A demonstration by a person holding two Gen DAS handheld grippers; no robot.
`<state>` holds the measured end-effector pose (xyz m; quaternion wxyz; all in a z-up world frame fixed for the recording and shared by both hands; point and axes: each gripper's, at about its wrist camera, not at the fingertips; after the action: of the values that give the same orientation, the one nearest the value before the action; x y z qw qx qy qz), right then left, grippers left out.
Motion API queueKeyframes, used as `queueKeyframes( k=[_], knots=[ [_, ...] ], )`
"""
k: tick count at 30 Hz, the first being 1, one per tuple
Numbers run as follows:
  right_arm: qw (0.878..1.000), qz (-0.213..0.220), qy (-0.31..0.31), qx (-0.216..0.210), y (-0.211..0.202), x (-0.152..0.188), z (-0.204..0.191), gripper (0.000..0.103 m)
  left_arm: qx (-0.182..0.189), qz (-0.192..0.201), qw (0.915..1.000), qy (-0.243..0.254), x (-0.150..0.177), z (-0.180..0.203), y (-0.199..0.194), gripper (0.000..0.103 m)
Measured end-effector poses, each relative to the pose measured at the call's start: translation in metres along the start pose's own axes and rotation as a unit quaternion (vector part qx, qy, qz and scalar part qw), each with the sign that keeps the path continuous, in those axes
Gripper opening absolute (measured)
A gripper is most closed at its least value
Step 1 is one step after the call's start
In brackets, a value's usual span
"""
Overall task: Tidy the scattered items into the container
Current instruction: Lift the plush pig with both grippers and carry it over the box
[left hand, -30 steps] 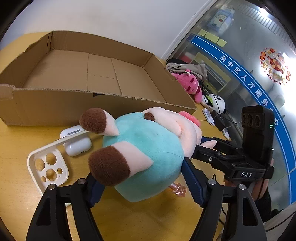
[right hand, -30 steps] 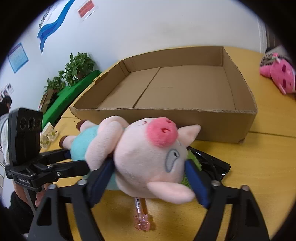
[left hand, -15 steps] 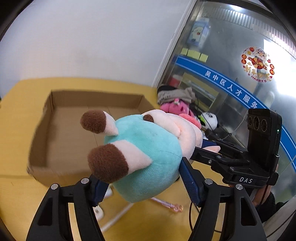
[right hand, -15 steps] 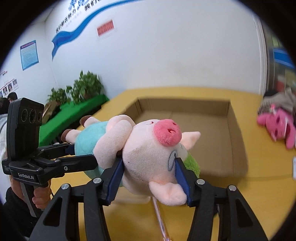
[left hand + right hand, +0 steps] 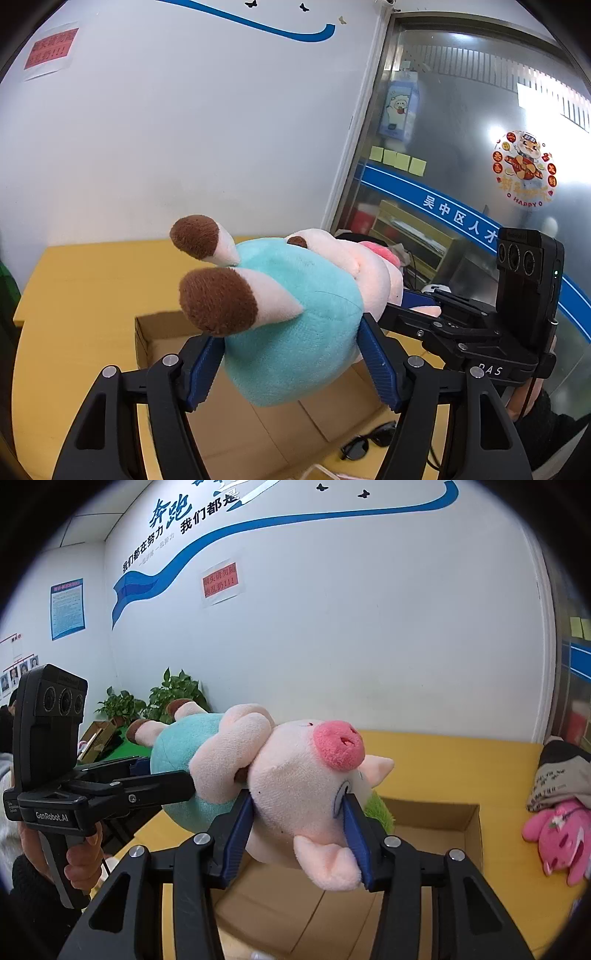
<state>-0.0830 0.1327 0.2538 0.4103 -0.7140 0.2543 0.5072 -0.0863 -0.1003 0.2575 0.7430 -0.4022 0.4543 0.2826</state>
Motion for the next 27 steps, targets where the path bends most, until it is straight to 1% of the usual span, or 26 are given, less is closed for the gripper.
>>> queueKeyframes(
  k=[3,5,7,11,14,18,22,27],
  knots=[
    [1.0,0.001,0.002,0.005,0.021,-0.014,0.007,0.046,0.004,-0.005,1.0,-0.006,-0.016,-0.023,0.016,0.074],
    [1.0,-0.003,0.006,0.007,0.035,-0.017,0.012,0.046,0.002,-0.012,0.9999,-0.007,-0.022,-0.038,0.03,0.074],
    [1.0,-0.011,0.016,0.008,0.056,-0.016,0.02,0.046,-0.002,-0.019,0.9998,-0.006,-0.026,-0.053,0.048,0.073],
    [0.999,-0.032,0.036,0.013,0.094,-0.007,0.038,0.045,-0.005,-0.042,0.999,-0.017,-0.021,-0.08,0.084,0.073],
    [0.997,-0.052,0.049,0.021,0.124,0.009,0.053,0.045,-0.005,-0.067,0.9973,-0.029,-0.011,-0.099,0.117,0.073],
    [0.993,-0.089,0.073,0.025,0.168,0.044,0.076,0.045,-0.01,-0.106,0.9934,-0.044,0.015,-0.127,0.155,0.073],
    [0.988,-0.124,0.089,0.028,0.204,0.079,0.085,0.045,-0.018,-0.143,0.9879,-0.059,0.043,-0.157,0.185,0.073],
    [0.982,-0.164,0.085,0.043,0.242,0.118,0.082,0.044,-0.039,-0.18,0.9799,-0.076,0.074,-0.186,0.209,0.073]
  ],
)
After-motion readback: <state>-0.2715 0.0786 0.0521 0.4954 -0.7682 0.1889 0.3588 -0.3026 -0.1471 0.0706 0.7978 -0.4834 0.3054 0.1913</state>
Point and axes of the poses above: each gripper's, at about its wrist camera, not at the fingertips, and y roughly the way its jaws point, z to its right, x to its underside, and after that the axes turned 6 degrees about z, right-handed
